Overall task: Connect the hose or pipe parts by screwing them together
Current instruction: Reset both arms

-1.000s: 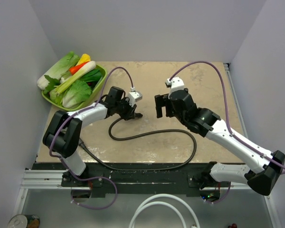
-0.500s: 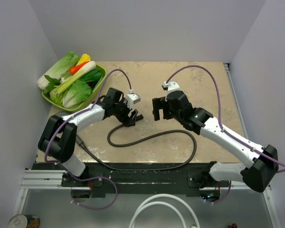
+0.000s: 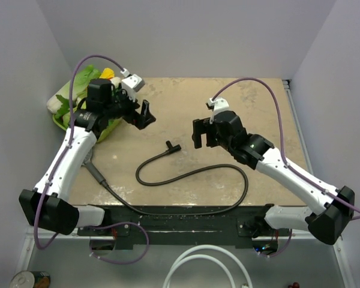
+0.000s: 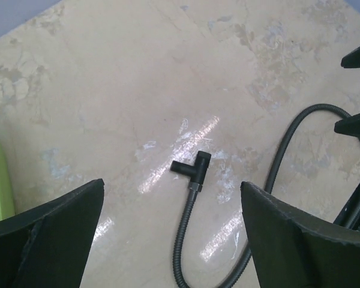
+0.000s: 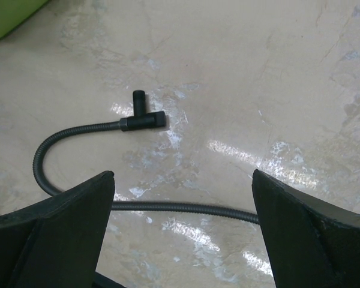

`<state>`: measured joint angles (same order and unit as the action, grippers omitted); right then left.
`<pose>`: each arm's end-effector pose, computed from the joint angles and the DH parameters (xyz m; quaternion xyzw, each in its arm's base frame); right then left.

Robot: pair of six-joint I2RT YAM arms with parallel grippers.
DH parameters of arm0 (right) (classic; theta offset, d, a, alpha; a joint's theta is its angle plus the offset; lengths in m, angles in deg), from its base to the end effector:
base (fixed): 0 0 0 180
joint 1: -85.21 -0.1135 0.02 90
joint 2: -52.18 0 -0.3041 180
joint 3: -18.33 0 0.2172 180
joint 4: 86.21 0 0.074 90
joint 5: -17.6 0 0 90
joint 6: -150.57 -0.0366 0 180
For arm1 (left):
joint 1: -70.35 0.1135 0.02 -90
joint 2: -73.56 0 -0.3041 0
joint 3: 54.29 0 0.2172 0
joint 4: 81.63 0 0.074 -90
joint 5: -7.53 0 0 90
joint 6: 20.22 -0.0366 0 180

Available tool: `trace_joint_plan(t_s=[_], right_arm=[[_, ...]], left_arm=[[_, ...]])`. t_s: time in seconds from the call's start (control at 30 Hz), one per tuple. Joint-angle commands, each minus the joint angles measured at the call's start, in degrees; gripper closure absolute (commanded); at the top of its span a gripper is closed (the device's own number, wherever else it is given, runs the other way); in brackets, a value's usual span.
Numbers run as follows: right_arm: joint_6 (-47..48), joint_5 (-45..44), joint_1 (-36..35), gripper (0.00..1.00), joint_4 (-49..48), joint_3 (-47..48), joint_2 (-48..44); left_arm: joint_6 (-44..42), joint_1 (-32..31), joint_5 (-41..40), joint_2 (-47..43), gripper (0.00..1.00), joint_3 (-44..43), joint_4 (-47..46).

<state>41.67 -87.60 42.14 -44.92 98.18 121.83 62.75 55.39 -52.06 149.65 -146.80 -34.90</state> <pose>0.1685 0.1443 0.3806 -0.1171 0.8576 0.1522 0.4772 0.2332 -0.0815 0.4168 0.2878 0.7968 -0.2602 0.4634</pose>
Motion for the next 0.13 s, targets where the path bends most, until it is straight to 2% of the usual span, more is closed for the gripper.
trace_joint_plan(t_s=[0.0, 0.1], right_arm=[[1.40, 1.23, 0.09, 0.01, -0.74, 2.72, -2.32], [1.58, 0.61, 0.09, 0.01, -1.35, 2.02, -3.98]], left_arm=[[2.54, 2.57, 3.25, -2.00, 0.01, 2.27, 3.24], [2.54, 3.71, 1.94, -3.23, 0.01, 4.82, 1.83]])
